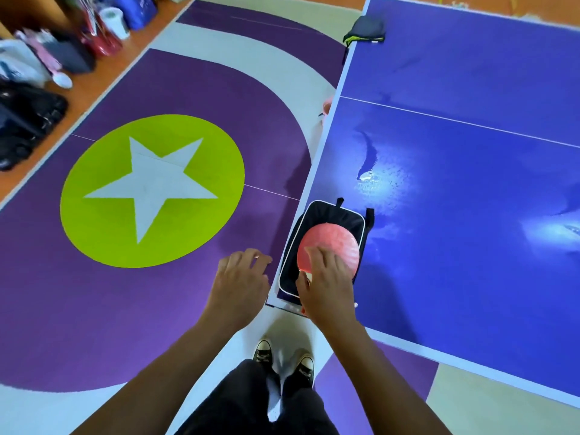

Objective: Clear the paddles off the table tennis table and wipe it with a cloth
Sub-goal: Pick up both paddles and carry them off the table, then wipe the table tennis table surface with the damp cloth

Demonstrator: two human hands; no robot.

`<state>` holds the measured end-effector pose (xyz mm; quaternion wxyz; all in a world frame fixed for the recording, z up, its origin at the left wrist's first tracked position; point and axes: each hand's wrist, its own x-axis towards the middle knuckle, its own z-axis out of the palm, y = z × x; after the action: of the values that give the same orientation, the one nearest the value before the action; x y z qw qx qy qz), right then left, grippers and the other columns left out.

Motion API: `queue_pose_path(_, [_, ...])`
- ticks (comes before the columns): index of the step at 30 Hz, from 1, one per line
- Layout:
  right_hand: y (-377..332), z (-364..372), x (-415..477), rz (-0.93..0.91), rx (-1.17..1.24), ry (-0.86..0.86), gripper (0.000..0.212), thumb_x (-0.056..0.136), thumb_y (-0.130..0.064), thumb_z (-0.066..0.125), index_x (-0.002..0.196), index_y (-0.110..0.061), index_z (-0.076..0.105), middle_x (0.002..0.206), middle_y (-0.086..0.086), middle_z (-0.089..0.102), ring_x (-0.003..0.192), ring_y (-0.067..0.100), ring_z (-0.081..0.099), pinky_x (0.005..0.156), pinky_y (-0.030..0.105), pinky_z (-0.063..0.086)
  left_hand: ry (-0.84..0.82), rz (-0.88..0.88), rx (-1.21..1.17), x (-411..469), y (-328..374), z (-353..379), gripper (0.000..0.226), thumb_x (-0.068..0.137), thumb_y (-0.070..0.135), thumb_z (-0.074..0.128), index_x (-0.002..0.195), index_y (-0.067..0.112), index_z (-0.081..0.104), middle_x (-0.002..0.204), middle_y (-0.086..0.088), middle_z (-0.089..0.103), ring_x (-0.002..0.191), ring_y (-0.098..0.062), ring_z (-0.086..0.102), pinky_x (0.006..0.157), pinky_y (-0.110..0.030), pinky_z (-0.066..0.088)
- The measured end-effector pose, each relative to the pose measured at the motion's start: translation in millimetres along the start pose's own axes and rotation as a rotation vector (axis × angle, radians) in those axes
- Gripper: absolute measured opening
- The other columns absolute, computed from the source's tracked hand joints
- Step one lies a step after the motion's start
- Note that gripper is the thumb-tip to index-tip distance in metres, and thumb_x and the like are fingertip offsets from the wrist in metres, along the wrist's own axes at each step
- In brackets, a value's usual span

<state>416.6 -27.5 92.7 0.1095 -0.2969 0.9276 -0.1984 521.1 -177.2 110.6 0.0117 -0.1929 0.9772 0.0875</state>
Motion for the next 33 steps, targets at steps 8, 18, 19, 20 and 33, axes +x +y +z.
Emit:
queue_pose_path(8, [-56,-6,66,-0.04,0.01,0.023,0.053,0.093,-0.029,0.063,0.144,-0.017,0.053,0.149,0.007,0.05,0.132,0.029,0.049,0.109,0.043,0.038,0.087,-0.091,-0.02,41,-59,-51,0.037,0.082,0.021,0.074,0.119,0.016,0.071,0.119,-0.008,0.067,0.109,-0.035,0.063,0.094,-0.049,0.047])
queue_pose_path(18, [-164,9,199,0.075,0.026,0.117,0.053,0.095,-0.03,0.06,0.146,-0.019,0.05,0.147,0.005,0.048,0.131,0.028,0.048,0.11,0.042,0.037,0.005,0.08,-0.023,163,-197,-105,0.038,0.097,0.035,0.052,0.133,0.027,0.058,0.134,0.0,0.056,0.121,-0.026,0.053,0.101,-0.039,0.039])
queue_pose_path(19, [-173,10,211,0.094,0.039,0.136,0.053,0.095,-0.03,0.059,0.146,-0.019,0.05,0.148,0.005,0.048,0.131,0.028,0.048,0.111,0.042,0.037,0.001,0.108,-0.013,178,-209,-111,0.039,0.098,0.036,0.05,0.134,0.028,0.056,0.135,0.001,0.055,0.122,-0.024,0.052,0.102,-0.037,0.038])
queue_pose_path(20, [-180,10,224,0.114,0.047,0.146,0.052,0.096,-0.03,0.059,0.146,-0.019,0.05,0.148,0.005,0.048,0.131,0.027,0.048,0.111,0.042,0.036,0.002,0.128,-0.011,192,-219,-116,0.039,0.098,0.037,0.048,0.135,0.029,0.056,0.135,0.002,0.055,0.123,-0.023,0.052,0.102,-0.035,0.038])
queue_pose_path(33, [-158,-18,425,0.334,0.044,0.204,0.051,0.097,-0.033,0.055,0.146,-0.022,0.048,0.146,0.001,0.047,0.13,0.026,0.047,0.111,0.038,0.032,0.052,0.378,-0.089,418,-236,-128,0.027,0.084,0.03,0.052,0.104,0.023,0.069,0.1,0.0,0.068,0.088,-0.028,0.065,0.076,-0.043,0.053])
